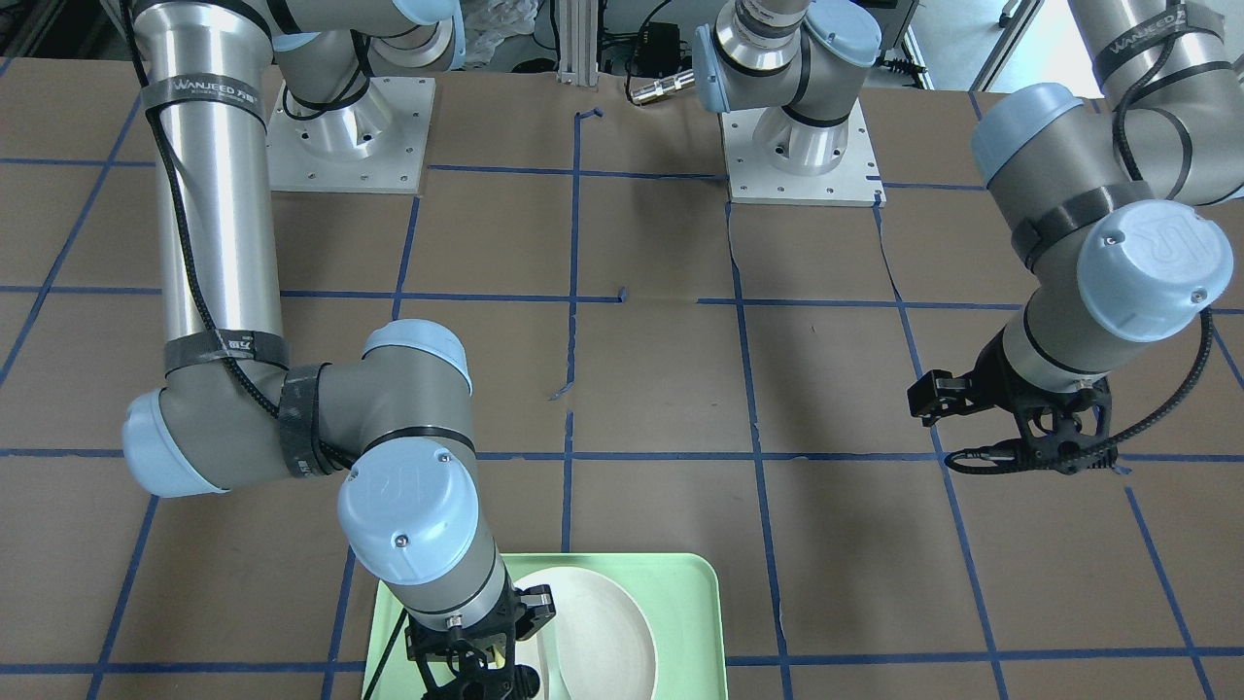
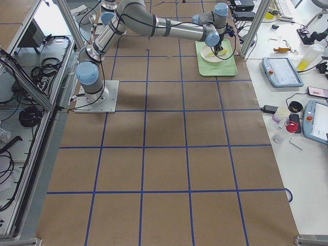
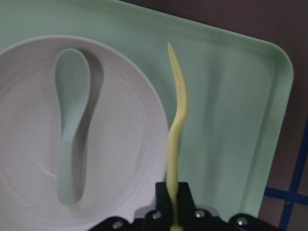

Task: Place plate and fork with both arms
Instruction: 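Lift the fork out of the plate and set it on the tray beside the plate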

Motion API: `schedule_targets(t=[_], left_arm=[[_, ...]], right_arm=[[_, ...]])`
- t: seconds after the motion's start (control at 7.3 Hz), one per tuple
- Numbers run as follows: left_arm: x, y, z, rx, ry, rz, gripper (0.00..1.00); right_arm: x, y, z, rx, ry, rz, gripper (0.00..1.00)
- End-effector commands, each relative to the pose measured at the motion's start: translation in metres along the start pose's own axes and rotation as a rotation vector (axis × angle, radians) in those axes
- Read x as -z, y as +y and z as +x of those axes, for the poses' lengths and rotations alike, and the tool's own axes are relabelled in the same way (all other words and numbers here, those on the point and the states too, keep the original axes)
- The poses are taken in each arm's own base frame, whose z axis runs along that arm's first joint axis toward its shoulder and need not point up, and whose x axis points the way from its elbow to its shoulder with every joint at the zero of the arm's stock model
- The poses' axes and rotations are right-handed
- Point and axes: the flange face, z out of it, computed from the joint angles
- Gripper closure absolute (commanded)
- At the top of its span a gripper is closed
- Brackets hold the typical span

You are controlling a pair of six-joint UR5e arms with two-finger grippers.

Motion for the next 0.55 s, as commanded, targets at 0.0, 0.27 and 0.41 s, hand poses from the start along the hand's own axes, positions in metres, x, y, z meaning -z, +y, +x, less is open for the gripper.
schedule_targets(t=[0.0, 0.27, 0.41], left_arm=[[0.002, 0.003, 0.002, -0.002, 0.001, 0.003, 0.00], [0.002, 0.004, 0.002, -0.002, 0.001, 0.003, 0.00], [0.004, 0.005, 0.002, -0.001, 0.000, 0.006, 0.00]], right_arm=[[-0.023, 0.011, 0.046, -0.015, -0.002, -0.051, 1.00], [-0.029, 0.009, 0.058, -0.082, -0.174, -0.035, 1.00], [-0.033, 0.009, 0.054, -0.106, -0.208, -0.039, 1.00]])
